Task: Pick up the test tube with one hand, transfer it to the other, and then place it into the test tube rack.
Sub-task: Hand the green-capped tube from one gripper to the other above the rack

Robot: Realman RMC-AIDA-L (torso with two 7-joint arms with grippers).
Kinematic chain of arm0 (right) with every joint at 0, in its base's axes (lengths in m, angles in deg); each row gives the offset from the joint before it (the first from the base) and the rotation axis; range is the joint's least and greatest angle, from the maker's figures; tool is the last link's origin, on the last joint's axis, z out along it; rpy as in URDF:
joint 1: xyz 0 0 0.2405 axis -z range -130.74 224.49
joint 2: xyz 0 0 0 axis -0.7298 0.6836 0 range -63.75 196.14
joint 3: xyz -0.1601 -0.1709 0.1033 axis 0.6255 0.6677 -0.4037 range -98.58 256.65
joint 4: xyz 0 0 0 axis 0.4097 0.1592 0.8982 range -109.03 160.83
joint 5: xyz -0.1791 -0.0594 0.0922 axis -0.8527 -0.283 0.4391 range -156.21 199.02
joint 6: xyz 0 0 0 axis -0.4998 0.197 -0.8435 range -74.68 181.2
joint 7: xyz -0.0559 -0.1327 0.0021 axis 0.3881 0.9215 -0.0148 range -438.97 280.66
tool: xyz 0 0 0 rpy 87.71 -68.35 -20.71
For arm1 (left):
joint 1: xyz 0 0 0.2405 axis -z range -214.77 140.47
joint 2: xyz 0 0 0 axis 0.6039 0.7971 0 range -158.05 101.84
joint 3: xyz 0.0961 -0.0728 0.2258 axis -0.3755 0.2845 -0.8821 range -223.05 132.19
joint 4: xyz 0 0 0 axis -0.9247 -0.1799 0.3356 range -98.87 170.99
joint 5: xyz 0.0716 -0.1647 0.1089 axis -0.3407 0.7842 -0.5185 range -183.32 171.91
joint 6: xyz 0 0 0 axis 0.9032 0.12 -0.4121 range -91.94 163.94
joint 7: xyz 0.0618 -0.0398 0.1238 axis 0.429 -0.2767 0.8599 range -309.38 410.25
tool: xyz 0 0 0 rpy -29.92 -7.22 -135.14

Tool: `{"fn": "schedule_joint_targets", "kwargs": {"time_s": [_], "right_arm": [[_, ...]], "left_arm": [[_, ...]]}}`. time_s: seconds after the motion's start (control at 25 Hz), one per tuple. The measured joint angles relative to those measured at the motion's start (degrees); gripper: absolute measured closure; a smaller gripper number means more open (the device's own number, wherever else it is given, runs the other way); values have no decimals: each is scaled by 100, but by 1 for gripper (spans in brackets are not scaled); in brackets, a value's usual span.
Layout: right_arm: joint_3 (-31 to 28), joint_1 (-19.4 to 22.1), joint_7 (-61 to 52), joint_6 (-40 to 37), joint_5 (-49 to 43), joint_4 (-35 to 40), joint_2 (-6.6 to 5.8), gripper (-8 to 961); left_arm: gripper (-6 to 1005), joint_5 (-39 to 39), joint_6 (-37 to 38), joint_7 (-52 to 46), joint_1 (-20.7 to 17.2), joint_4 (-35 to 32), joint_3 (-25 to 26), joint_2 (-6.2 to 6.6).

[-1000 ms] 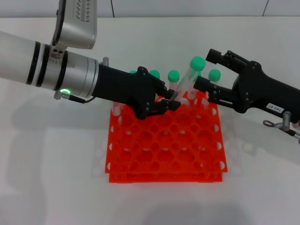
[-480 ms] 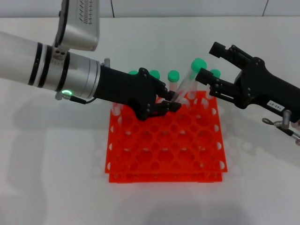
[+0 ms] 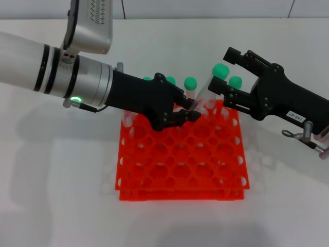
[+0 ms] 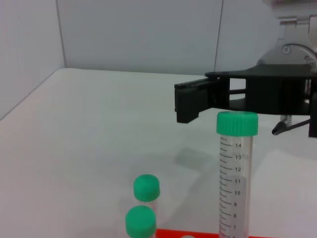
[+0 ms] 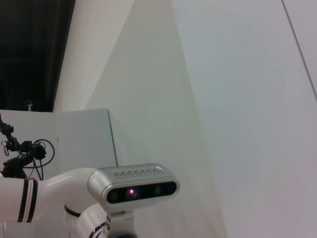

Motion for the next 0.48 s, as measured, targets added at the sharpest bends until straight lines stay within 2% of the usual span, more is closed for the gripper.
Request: {"fn": "schedule_joint_targets", "kwargs": {"time_s": [0.48], "right_arm": [[9,-13,44,133,-3,1,0,205]], "left_arm": [[672,-14,-34,0,58,7,0,-9]]}}
